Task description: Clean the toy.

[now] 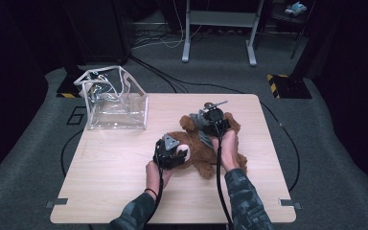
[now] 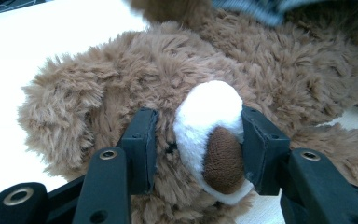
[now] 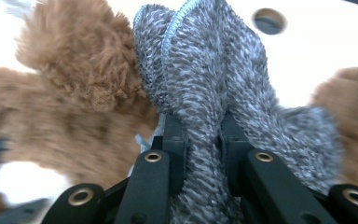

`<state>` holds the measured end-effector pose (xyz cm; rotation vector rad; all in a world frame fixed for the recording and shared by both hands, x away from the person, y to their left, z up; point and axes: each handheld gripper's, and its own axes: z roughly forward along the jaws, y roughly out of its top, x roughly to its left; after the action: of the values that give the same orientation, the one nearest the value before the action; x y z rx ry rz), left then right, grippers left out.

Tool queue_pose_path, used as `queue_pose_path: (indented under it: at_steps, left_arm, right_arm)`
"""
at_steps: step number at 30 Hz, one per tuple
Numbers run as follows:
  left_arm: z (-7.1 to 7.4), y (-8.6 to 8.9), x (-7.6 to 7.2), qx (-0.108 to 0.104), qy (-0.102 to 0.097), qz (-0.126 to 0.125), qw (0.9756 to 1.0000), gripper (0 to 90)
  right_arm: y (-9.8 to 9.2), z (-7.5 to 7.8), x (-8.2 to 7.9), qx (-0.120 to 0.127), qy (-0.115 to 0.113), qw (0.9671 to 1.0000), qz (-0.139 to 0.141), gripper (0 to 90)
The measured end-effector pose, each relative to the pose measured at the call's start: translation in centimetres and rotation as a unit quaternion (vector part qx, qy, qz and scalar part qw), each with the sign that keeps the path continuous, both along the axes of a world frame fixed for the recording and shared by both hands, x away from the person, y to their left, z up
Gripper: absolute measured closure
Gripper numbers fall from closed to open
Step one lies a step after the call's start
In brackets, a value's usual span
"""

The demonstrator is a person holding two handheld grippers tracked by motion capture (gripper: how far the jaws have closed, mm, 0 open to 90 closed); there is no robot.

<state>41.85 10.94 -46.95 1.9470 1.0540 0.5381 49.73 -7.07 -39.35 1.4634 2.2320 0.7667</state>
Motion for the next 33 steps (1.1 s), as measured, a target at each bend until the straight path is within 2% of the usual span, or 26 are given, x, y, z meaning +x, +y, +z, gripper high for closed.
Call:
queue_pose_path:
  at_steps: [6, 8, 9, 11, 14, 15, 17, 19, 20, 23, 24, 25, 29, 31, 33]
  left_arm:
    - [0.0, 0.0, 0.0, -0.001, 0.0, 0.0, 1.0, 51.9]
    - [0.0, 0.0, 0.0, -0.001, 0.0, -0.001, 1.0, 51.9]
    - [0.0, 0.0, 0.0, -0.001, 0.0, -0.001, 1.0, 51.9]
    - [0.0, 0.0, 0.1, -0.002, 0.0, -0.001, 1.0, 51.8]
    - [0.0, 0.1, 0.1, -0.001, 0.001, -0.003, 1.0, 51.8]
    - [0.0, 0.1, 0.1, -0.001, 0.0, -0.003, 1.0, 51.8]
    - [0.0, 0.1, 0.1, -0.002, 0.0, -0.003, 1.0, 51.8]
    - [0.0, 0.1, 0.1, -0.003, 0.0, -0.001, 1.0, 51.8]
    - [0.0, 0.0, 0.1, -0.003, 0.0, -0.001, 1.0, 51.8]
    - [0.0, 0.0, 0.1, -0.002, 0.0, -0.001, 1.0, 51.8]
    - [0.0, 0.0, 0.1, -0.001, 0.0, -0.001, 1.0, 51.7]
    - [0.0, 0.0, 0.1, -0.002, 0.0, -0.001, 1.0, 51.7]
    - [0.0, 0.0, 0.0, 0.0, -0.001, -0.001, 1.0, 51.7]
    - [0.0, 0.1, 0.0, -0.003, 0.001, -0.004, 1.0, 51.7]
    - [0.0, 0.1, 0.0, -0.003, 0.002, -0.004, 1.0, 51.8]
  right_arm:
    - [2.4, -0.7, 0.1, 0.014, 0.017, 0.9989, 0.041, 77.5]
    - [3.0, -0.8, 0.0, 0.026, 0.024, 0.9975, 0.061, 77.5]
    - [3.0, -0.8, 0.0, 0.026, 0.024, 0.9975, 0.061, 77.5]
    - [3.4, -0.6, -0.1, 0.052, 0.03, 0.9937, 0.095, 77.5]
    - [3.3, 0.0, -0.3, 0.078, 0.03, 0.9893, 0.12, 77.5]
    - [3.1, 0.3, -0.4, 0.083, 0.022, 0.9891, 0.119, 77.5]
    - [2.7, 1.2, -0.6, 0.069, 0.0, 0.9926, 0.1, 77.4]
    - [2.1, 1.7, -0.8, 0.039, -0.027, 0.9961, 0.074, 77.5]
    - [1.9, 1.7, -0.9, 0.025, -0.026, 0.9974, 0.062, 77.5]
    - [1.0, 0.9, -0.8, -0.011, -0.009, 0.9987, 0.05, 77.5]
    - [0.7, 0.6, -0.8, -0.019, -0.009, 0.9987, 0.046, 77.5]
    - [0.4, 0.4, -0.8, -0.018, 0.002, 0.9991, 0.038, 77.6]
    - [-0.6, 0.1, -0.6, -0.019, -0.004, 0.9994, 0.03, 77.6]
    - [-1.4, 0.3, -0.5, -0.048, -0.015, 0.9986, 0.018, 77.6]
    - [-2.1, 0.4, -0.3, -0.058, -0.014, 0.9982, 0.003, 77.6]
